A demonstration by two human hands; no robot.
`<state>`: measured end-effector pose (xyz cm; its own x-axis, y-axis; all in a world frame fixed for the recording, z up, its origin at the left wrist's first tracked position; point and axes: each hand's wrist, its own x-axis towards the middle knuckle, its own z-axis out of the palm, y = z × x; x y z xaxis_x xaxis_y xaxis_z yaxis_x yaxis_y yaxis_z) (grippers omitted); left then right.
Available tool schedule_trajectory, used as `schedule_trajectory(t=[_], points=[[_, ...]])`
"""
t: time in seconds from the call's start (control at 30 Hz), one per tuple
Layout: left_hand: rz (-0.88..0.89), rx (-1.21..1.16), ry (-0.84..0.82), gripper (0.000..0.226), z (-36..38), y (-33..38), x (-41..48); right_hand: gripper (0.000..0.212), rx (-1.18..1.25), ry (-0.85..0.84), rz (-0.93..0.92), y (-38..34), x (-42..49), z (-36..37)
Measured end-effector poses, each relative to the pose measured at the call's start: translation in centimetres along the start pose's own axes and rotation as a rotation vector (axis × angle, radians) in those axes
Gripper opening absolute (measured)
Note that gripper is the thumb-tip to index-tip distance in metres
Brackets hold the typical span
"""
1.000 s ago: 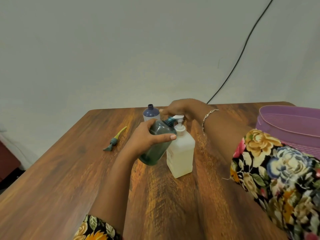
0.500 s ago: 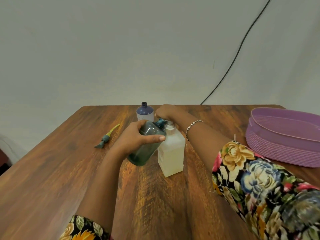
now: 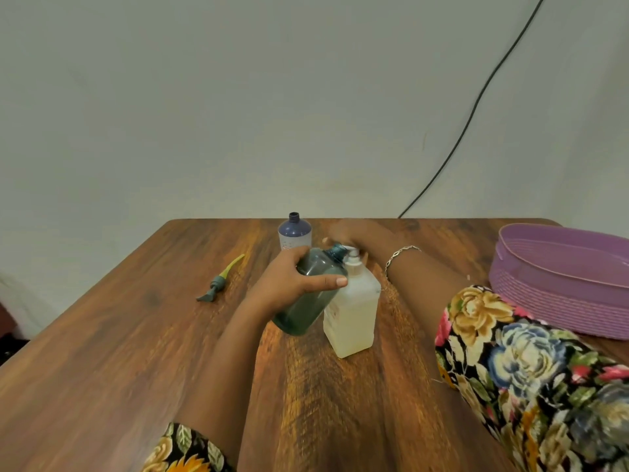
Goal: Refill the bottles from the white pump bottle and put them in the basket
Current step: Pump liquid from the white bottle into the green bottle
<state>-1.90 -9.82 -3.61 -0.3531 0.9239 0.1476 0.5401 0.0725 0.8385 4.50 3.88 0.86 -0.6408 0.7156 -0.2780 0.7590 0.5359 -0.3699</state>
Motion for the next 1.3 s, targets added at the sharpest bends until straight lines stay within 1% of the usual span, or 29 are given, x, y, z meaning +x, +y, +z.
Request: schedule_trajectory(t=[0.1, 0.17, 0.23, 0.3, 0.37, 0.4, 0.47, 0.57, 0.67, 0.73, 0.8, 0.83, 0.9, 0.97, 1.03, 1.13, 1.2, 1.27, 1.3], points=[[0.001, 0.007, -0.002, 0.075, -0.2, -0.1, 0.0, 0.027, -0.048, 0.013, 0.006, -0.3, 0.3, 0.0], [0.005, -0.015, -0.017, 0.083, -0.4, -0.1, 0.1, 0.024, 0.039, -0.014, -0.022, -0.2, 0.4, -0.4], [0.021, -0.053, -0.012, 0.077, -0.6, 0.2, 0.2, 0.030, 0.224, -0.064, -0.024, -0.2, -0.3, -1.3], [0.030, -0.047, 0.006, 0.071, -0.8, 0.5, 0.3, 0.042, 0.305, -0.121, -0.015, -0.2, -0.8, -2.0], [0.025, -0.027, 0.005, 0.072, -1.0, 0.5, 0.5, 0.046, 0.254, -0.098, -0.017, -0.5, -0.9, -1.8], [0.021, -0.027, 0.002, 0.073, -1.0, 0.4, 0.6, 0.044, 0.220, -0.072, -0.026, -0.5, -0.9, -1.6], [0.010, -0.026, -0.010, 0.073, -0.9, 0.2, 0.5, 0.035, 0.190, -0.052, -0.037, -0.5, -0.6, -1.0], [0.003, -0.033, -0.021, 0.067, -0.7, -0.2, 0.5, 0.021, -0.031, -0.040, -0.076, -0.5, -0.1, -0.4], [-0.013, -0.035, -0.014, 0.066, -0.5, -0.6, 0.2, 0.023, -0.150, -0.028, -0.047, -0.5, 0.6, 0.2], [-0.004, -0.051, -0.014, 0.072, -0.4, -0.5, 0.0, 0.022, -0.139, -0.050, -0.054, -0.5, 0.7, 0.2], [0.017, -0.082, -0.018, 0.078, -0.4, -0.1, -0.1, 0.026, 0.008, -0.071, -0.066, -0.6, 0.2, -0.4], [0.023, -0.084, -0.012, 0.079, -0.5, 0.1, -0.1, 0.031, 0.097, -0.068, -0.063, -0.6, -0.1, -0.9], [0.018, -0.075, 0.004, 0.074, -0.9, 0.2, 0.2, 0.030, 0.149, -0.063, -0.076, -0.6, -0.8, -1.6], [0.012, -0.064, 0.003, 0.072, -1.0, 0.1, 0.2, 0.028, 0.070, -0.055, -0.110, -0.4, -1.2, -1.6], [0.009, -0.060, -0.007, 0.069, -0.8, 0.0, 0.1, 0.029, -0.040, -0.043, -0.088, -0.4, -1.6, -1.3], [0.009, -0.065, -0.020, 0.063, -0.4, 0.2, 0.0, 0.036, -0.130, -0.011, -0.070, -0.3, -1.3, -0.8], [0.009, -0.055, -0.019, 0.063, -0.3, 0.3, 0.0, 0.036, -0.141, 0.037, -0.037, 0.0, -0.5, -0.3], [0.010, -0.046, -0.017, 0.064, -0.3, 0.4, 0.0, 0.031, -0.068, 0.102, -0.016, 0.1, 0.1, 0.0], [0.014, -0.055, -0.018, 0.063, -0.2, 0.4, 0.0, 0.029, -0.053, 0.097, -0.013, 0.0, -0.1, -0.3]])
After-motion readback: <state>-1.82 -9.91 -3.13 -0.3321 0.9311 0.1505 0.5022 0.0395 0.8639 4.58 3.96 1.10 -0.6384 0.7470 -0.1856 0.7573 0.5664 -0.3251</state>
